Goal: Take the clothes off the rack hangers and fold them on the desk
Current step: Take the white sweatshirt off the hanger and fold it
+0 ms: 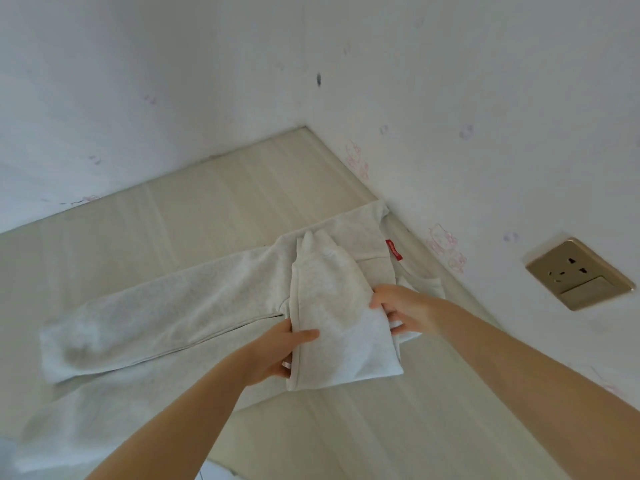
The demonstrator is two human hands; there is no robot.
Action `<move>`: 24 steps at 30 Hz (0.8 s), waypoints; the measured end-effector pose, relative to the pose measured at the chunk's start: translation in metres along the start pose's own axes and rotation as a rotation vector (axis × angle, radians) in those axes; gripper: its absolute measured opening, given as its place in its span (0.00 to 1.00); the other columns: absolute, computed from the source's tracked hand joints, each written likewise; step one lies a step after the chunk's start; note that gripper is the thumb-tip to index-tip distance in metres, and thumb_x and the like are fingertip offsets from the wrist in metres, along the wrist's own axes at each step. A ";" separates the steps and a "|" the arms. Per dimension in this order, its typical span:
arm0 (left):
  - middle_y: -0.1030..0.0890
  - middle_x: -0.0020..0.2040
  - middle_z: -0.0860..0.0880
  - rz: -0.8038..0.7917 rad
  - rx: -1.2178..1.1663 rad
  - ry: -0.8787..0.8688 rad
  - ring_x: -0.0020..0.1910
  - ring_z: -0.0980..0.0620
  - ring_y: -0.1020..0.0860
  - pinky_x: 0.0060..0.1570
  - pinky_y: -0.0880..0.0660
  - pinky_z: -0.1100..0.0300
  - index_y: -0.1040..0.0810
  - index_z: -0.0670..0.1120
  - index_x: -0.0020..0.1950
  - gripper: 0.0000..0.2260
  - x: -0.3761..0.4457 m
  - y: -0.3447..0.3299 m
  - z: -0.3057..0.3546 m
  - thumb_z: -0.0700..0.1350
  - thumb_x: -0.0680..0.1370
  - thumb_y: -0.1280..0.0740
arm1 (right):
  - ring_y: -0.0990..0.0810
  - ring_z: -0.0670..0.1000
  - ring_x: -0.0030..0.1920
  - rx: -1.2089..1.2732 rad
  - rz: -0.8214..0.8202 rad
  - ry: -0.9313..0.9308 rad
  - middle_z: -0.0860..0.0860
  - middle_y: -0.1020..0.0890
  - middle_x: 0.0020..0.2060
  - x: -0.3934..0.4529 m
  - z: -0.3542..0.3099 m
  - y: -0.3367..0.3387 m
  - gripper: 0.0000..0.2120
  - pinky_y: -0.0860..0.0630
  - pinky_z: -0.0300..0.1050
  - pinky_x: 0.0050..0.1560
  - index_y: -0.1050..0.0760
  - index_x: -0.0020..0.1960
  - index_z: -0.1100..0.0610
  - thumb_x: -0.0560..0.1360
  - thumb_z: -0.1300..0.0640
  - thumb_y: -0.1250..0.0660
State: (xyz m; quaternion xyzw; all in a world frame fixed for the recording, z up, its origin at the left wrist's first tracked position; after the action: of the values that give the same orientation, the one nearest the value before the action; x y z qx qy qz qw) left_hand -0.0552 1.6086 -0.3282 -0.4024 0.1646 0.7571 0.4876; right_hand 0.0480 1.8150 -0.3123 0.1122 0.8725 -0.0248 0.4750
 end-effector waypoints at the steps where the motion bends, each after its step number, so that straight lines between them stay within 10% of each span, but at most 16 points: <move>1: 0.22 0.63 0.51 0.006 -0.015 -0.019 0.61 0.47 0.22 0.60 0.23 0.46 0.35 0.52 0.74 0.31 0.002 0.000 0.004 0.51 0.74 0.27 | 0.21 0.60 0.59 0.049 0.021 0.015 0.56 0.18 0.58 0.003 -0.007 0.001 0.19 0.23 0.51 0.58 0.27 0.65 0.57 0.75 0.57 0.35; 11: 0.25 0.66 0.57 0.022 -0.227 -0.388 0.64 0.52 0.24 0.58 0.22 0.50 0.41 0.65 0.72 0.39 0.019 -0.003 0.067 0.36 0.73 0.27 | 0.20 0.47 0.56 -0.197 0.138 0.492 0.46 0.22 0.58 -0.001 -0.150 0.008 0.23 0.22 0.43 0.54 0.32 0.70 0.48 0.77 0.61 0.35; 16: 0.19 0.62 0.52 -0.033 -0.310 -0.219 0.61 0.48 0.21 0.58 0.22 0.48 0.31 0.53 0.71 0.28 0.034 0.008 0.050 0.40 0.73 0.26 | 0.27 0.52 0.65 -0.621 0.097 0.256 0.49 0.29 0.68 0.035 -0.110 0.000 0.25 0.28 0.48 0.64 0.38 0.74 0.51 0.80 0.44 0.41; 24: 0.22 0.62 0.43 0.353 -0.485 -0.278 0.58 0.43 0.21 0.56 0.23 0.46 0.28 0.45 0.66 0.20 0.066 0.074 0.084 0.29 0.77 0.35 | 0.22 0.51 0.60 -0.159 -0.096 0.084 0.46 0.26 0.62 0.033 -0.036 0.019 0.33 0.20 0.52 0.56 0.40 0.68 0.44 0.70 0.41 0.27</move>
State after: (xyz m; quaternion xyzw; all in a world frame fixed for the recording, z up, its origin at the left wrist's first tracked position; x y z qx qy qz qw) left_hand -0.1702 1.6678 -0.3367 -0.3649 -0.0213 0.8947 0.2569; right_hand 0.0057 1.8448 -0.3187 0.0331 0.8951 0.0262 0.4438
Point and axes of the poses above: each hand's wrist, its own x-axis towards the middle knuckle, its own y-axis out of the back of the hand, z = x × y, the point moved 6 cm from there along x, towards the middle knuckle
